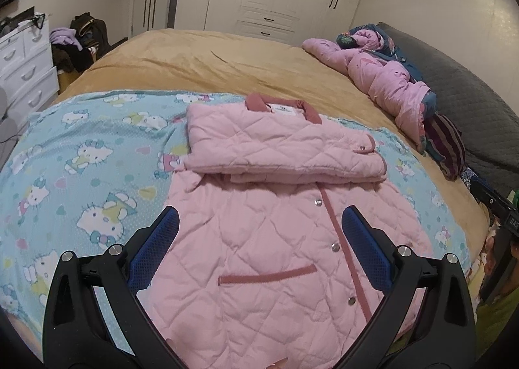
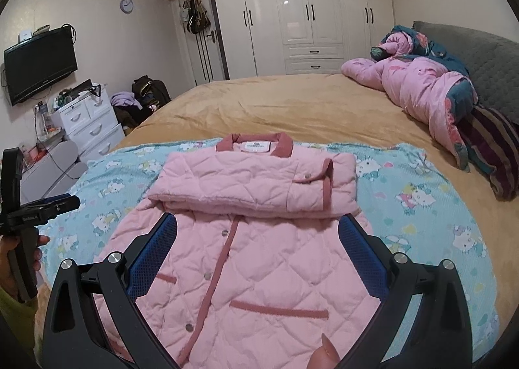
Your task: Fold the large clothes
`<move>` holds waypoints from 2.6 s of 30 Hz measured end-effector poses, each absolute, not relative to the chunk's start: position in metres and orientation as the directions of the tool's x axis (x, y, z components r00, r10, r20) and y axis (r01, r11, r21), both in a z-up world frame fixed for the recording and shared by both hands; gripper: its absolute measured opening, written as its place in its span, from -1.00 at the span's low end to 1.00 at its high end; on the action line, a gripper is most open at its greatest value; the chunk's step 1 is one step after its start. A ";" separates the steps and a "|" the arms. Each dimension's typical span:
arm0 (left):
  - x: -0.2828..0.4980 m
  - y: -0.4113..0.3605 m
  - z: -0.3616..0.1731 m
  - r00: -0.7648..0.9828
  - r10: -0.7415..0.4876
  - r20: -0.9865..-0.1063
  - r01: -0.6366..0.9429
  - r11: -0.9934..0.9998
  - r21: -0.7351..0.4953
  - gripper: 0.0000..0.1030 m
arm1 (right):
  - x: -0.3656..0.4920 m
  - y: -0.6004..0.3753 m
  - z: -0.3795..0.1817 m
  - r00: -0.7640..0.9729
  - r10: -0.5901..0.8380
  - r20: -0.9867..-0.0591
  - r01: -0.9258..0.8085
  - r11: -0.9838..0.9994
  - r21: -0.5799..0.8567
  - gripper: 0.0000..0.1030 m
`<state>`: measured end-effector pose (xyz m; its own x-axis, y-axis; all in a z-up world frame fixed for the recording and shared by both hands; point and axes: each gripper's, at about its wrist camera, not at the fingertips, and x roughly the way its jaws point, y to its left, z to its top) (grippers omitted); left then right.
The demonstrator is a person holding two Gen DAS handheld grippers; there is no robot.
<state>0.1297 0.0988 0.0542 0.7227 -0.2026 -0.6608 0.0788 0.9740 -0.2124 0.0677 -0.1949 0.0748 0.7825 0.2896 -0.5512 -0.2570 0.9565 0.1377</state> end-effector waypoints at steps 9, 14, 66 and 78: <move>0.111 0.099 0.037 0.713 -0.172 -0.679 0.086 0.983 -0.159 0.82 | 0.052 -0.202 0.051 0.762 0.278 -0.586 -0.248 0.960 0.132 0.92; 0.101 0.103 0.019 0.701 -0.142 -0.699 0.079 0.989 -0.121 0.82 | 0.042 -0.210 0.036 0.749 0.260 -0.609 -0.239 0.964 0.116 0.92; 0.032 0.141 -0.126 0.523 -0.257 -0.813 0.014 0.956 -0.293 0.82 | -0.002 -0.330 -0.127 0.465 0.324 -0.824 -0.116 0.945 0.306 0.92; 0.035 0.151 -0.121 0.556 -0.288 -0.780 -0.018 0.934 -0.357 0.01 | -0.012 -0.327 -0.126 0.447 0.407 -0.796 -0.148 0.912 0.383 0.59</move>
